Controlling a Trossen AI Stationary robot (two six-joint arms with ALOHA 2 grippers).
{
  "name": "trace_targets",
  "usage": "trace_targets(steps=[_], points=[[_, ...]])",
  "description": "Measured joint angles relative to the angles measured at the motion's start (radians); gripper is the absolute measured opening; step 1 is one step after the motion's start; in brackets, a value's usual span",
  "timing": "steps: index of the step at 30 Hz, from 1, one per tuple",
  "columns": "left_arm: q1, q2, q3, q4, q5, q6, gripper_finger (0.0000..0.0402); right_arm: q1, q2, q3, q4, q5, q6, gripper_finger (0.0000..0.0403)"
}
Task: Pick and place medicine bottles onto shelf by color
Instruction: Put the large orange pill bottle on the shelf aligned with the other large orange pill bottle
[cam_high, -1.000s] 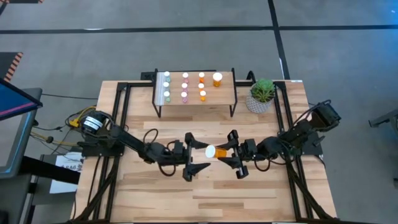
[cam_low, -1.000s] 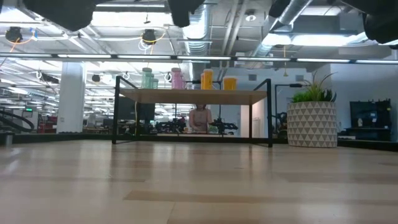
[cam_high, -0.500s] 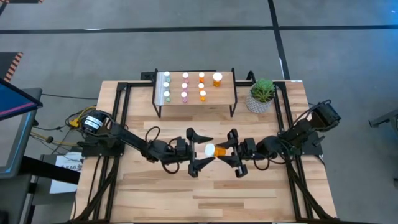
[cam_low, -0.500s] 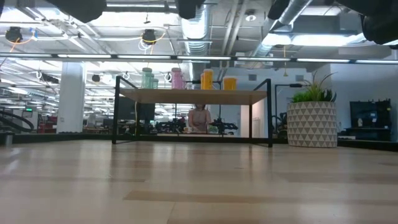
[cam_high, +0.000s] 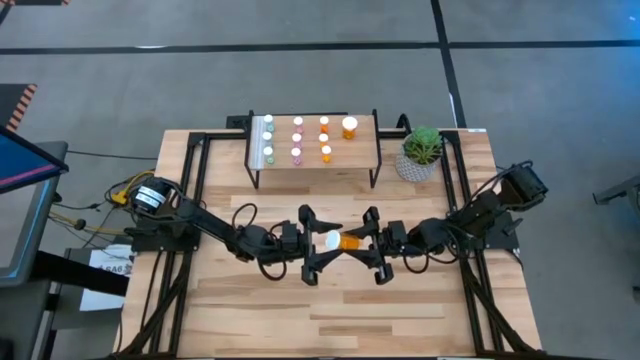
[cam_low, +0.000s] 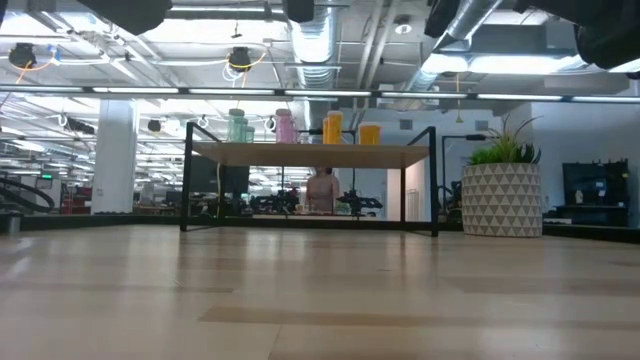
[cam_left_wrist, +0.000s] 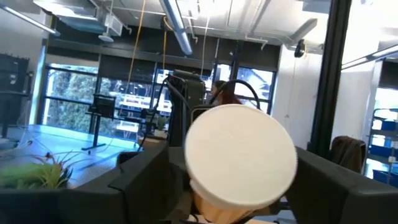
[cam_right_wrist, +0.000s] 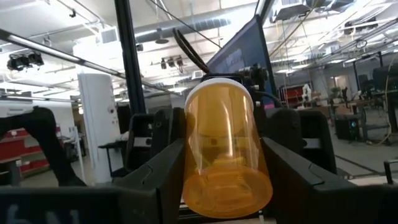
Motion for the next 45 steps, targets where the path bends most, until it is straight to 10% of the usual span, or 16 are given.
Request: trace_targets(steps=[14, 45], points=[[0.007, 0.0, 0.0, -0.006, 0.026, 0.006, 0.016, -0.012, -0.001, 0.001, -0.033, 0.0, 0.051, 0.0215], [-0.047, -0.21, 0.001, -0.814, -0.087, -0.115, 0.0173, -0.011, 0.001, -0.001, -0.353, -0.012, 0.144, 0.0277]])
